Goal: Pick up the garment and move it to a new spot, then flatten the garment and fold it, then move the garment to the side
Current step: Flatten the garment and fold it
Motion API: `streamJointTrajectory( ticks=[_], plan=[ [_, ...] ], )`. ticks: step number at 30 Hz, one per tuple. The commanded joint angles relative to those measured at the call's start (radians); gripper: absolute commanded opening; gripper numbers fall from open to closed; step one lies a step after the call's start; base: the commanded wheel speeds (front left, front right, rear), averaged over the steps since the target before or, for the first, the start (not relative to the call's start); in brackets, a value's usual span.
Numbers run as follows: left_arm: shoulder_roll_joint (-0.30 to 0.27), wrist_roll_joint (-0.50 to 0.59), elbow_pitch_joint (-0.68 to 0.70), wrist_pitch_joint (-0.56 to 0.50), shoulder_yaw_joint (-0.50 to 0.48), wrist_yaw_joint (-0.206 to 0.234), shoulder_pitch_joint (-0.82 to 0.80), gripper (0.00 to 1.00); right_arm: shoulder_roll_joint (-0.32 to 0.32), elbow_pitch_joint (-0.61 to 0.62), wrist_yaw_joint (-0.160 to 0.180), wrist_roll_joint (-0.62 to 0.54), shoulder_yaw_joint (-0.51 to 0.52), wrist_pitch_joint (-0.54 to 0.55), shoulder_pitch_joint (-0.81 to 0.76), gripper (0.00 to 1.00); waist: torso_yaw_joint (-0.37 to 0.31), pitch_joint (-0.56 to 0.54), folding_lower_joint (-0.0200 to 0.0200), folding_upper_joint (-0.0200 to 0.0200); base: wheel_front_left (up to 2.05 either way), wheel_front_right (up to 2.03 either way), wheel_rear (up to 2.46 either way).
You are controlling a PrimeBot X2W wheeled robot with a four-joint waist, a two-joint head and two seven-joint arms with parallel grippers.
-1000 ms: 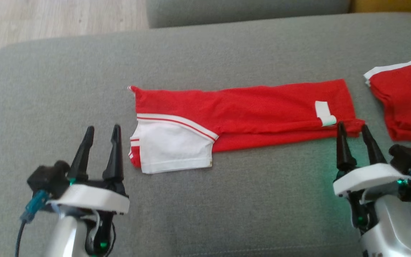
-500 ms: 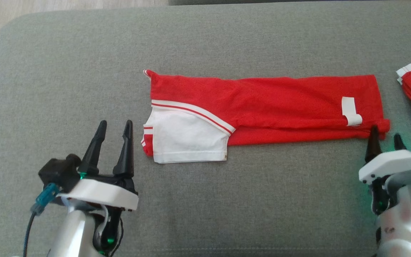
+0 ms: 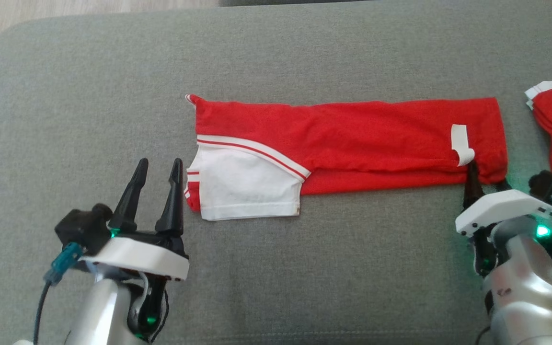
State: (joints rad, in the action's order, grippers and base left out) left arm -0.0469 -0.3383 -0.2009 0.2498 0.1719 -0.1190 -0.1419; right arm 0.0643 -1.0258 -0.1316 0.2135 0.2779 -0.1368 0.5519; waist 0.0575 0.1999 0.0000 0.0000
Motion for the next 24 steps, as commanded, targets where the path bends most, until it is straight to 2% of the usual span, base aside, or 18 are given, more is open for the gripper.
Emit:
streamJointTrajectory(
  ticks=[1,2,7,17,20,24],
  plan=[
    [-0.003,-0.001,0.025,0.012,-0.032,0.002,-0.040,1.00,-0.014,-0.012,0.001,0.011,-0.047,-0.003,0.019,0.03,-0.004,-0.003,0.0000,0.0000,0.00,0.00,0.00],
    [-0.003,-0.002,0.025,0.012,-0.032,0.002,-0.040,1.00,-0.014,-0.018,0.001,0.011,-0.056,-0.011,0.020,0.00,-0.006,-0.005,0.0000,0.0000,0.00,0.00,0.00],
    [-0.003,-0.003,0.021,0.012,-0.030,0.004,-0.035,1.00,-0.007,-0.028,0.001,-0.006,-0.041,-0.053,0.025,0.00,-0.011,-0.017,0.0000,0.0000,0.00,0.00,0.00],
    [-0.003,-0.007,0.014,0.012,-0.037,0.003,-0.023,1.00,0.066,-0.015,0.001,-0.091,0.116,-0.101,0.034,0.00,-0.011,-0.052,0.0000,0.0000,0.00,0.00,0.00],
    [-0.003,-0.011,0.013,0.012,-0.038,0.004,-0.016,1.00,0.053,0.011,0.001,-0.111,0.128,-0.109,0.040,0.00,-0.011,-0.067,0.0000,0.0000,0.00,0.00,0.00],
    [-0.003,-0.015,0.010,0.012,-0.034,0.006,-0.007,1.00,0.016,0.065,0.001,-0.100,0.071,-0.114,0.042,0.00,-0.006,-0.089,0.0000,0.0000,0.00,0.00,0.00]
  ],
)
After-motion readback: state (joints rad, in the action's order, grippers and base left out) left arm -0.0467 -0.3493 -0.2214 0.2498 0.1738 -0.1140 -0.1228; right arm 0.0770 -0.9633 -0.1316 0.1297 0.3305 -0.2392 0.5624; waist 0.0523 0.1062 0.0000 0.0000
